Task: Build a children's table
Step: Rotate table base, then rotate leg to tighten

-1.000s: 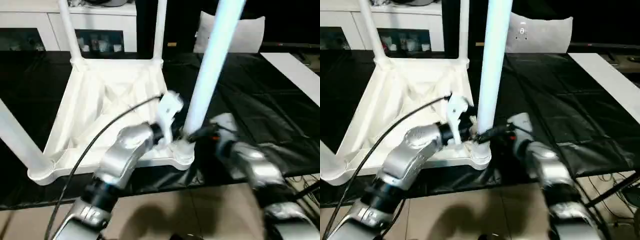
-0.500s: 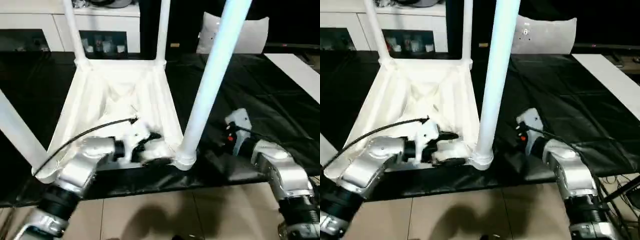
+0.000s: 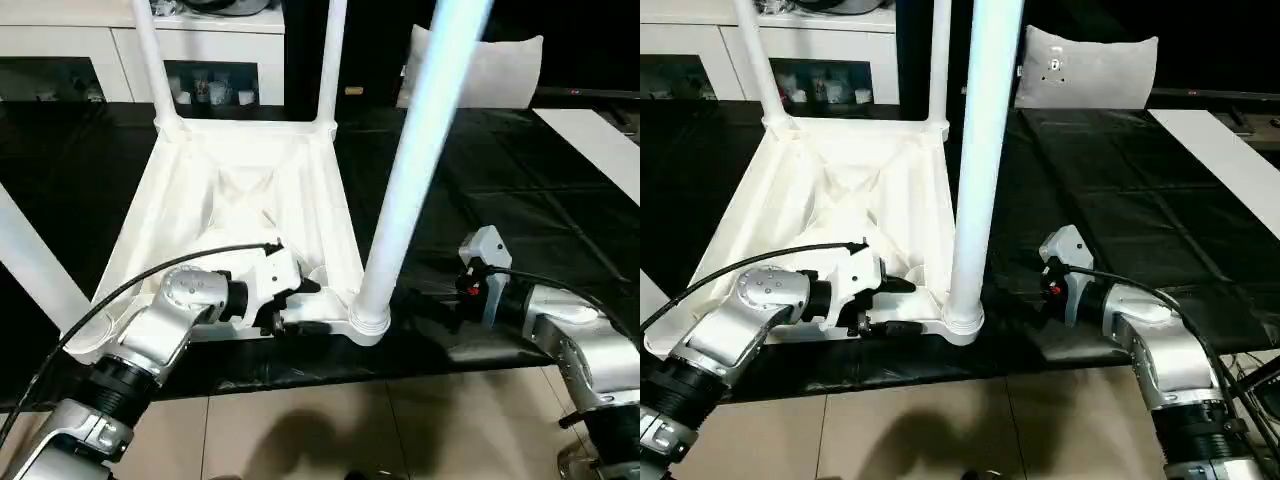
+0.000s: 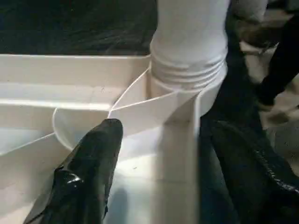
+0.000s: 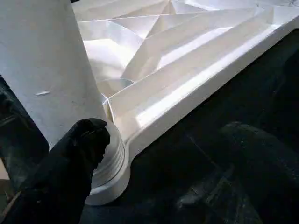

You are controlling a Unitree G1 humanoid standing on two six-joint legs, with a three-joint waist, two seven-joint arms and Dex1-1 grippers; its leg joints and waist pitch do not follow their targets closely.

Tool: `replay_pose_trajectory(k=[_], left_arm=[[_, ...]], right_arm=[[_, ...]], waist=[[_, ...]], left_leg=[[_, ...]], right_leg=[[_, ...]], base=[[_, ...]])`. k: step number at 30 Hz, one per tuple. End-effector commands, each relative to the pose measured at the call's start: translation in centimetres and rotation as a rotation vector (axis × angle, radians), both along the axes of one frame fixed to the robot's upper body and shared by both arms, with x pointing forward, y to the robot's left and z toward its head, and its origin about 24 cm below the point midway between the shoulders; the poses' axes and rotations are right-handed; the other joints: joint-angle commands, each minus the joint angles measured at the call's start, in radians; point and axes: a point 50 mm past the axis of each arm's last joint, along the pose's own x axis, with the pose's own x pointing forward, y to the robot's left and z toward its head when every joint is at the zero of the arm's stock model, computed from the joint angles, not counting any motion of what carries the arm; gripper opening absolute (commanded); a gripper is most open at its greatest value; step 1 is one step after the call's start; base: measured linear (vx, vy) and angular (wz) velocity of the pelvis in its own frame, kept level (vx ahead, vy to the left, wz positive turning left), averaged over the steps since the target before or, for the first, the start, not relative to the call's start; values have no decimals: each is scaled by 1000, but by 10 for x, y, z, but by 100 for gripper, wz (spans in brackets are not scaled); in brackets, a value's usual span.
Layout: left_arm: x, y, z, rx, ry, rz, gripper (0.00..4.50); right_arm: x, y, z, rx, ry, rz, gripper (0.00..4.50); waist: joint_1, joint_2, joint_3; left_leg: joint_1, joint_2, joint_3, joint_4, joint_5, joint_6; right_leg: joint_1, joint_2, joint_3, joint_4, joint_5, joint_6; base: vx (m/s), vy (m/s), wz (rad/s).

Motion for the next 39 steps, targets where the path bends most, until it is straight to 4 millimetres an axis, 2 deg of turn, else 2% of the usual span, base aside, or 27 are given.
replay_pose_trajectory(k=[1,2,4,9,10,12,14,17,20,22,24,25,27,28,35,39], left_arm=[[-3,1,5,3,11,5,303],[-4,1,5,7,12,11,295],[-6,0,4,13,19,10,269],[-10,-4,0,36,30,14,224],[-11,-6,0,39,29,15,217],[-11,-7,-1,71,20,9,210],[-11,-8,-1,79,17,7,176],[-10,-8,-1,80,4,0,171],[-11,-8,-1,84,-10,-15,130],[-11,-6,-2,94,-10,-19,126],[-11,-6,-3,102,-9,-24,98],[-11,-5,-3,108,-9,-28,98],[-11,-5,-4,117,-10,-38,82],[-11,-4,-5,131,-13,-56,61],[-11,0,-9,208,-27,-101,2],[-11,-1,-9,209,-26,-121,0]], right_arm=[[-1,-8,8,2,-26,-6,450],[0,-10,8,-3,-30,-12,450],[-1,-11,8,-3,-30,-5,450],[-5,-11,11,1,-36,37,450],[-7,-10,12,5,-36,55,450],[-9,-7,13,8,-33,76,450],[-10,-5,13,12,-28,90,450],[-13,-2,13,15,-11,122,450],[-15,-1,12,11,10,154,450],[-15,-1,13,10,11,165,450],[-15,0,14,12,9,177,450],[-15,0,14,17,9,185,450],[-15,2,15,25,14,213,450],[-14,3,15,35,27,238,422],[-12,6,17,27,50,310,367],[-11,9,17,26,65,348,334]], waist=[[3,4,-66],[3,-1,-65],[6,2,-64],[10,3,-64],[11,6,-64],[11,6,-64],[11,5,-65],[11,4,-65],[11,4,-64],[12,5,-65],[12,4,-65],[12,4,-65],[13,0,-65],[12,0,-66],[12,3,-68],[11,3,-68]], left_leg=[[-17,16,9,-70,-120,61],[-18,15,10,-69,-110,65],[-17,13,11,-69,-108,67],[-17,13,11,-68,-118,70],[-16,12,10,-68,-118,71],[-16,12,10,-68,-120,72],[-17,11,10,-68,-119,70],[-17,10,10,-67,-119,73],[-17,10,9,-67,-127,75],[-17,10,9,-67,-129,74],[-18,10,9,-67,-128,72],[-18,10,9,-67,-128,72],[-18,9,8,-66,-128,74],[-19,9,9,-66,-125,77],[-19,13,7,-67,-108,76],[-21,13,7,-67,-97,78]], right_leg=[[72,-58,55,-76,-439,-46],[72,-56,56,-74,-423,-53],[72,-56,55,-75,-430,-52],[72,-54,53,-80,-446,-42],[72,-54,52,-82,-450,-35],[72,-53,52,-83,-452,-27],[73,-53,51,-83,-455,-26],[73,-52,50,-84,-450,-24],[72,-52,49,-87,-464,-22],[72,-53,49,-87,-465,-21],[72,-53,48,-87,-469,-18],[72,-53,48,-87,-469,-18],[72,-54,48,-86,-475,-13],[72,-54,48,-87,-471,-14],[74,-54,52,-78,-431,-34],[75,-55,53,-74,-411,-48]], base=[[0,0,0],[0,0,0],[0,0,0],[0,0,0],[0,0,0],[0,0,0],[0,0,0],[0,0,0],[0,0,0],[0,0,0],[0,0,0],[0,0,0],[0,0,0],[0,0,0],[0,0,0],[0,0,0]])
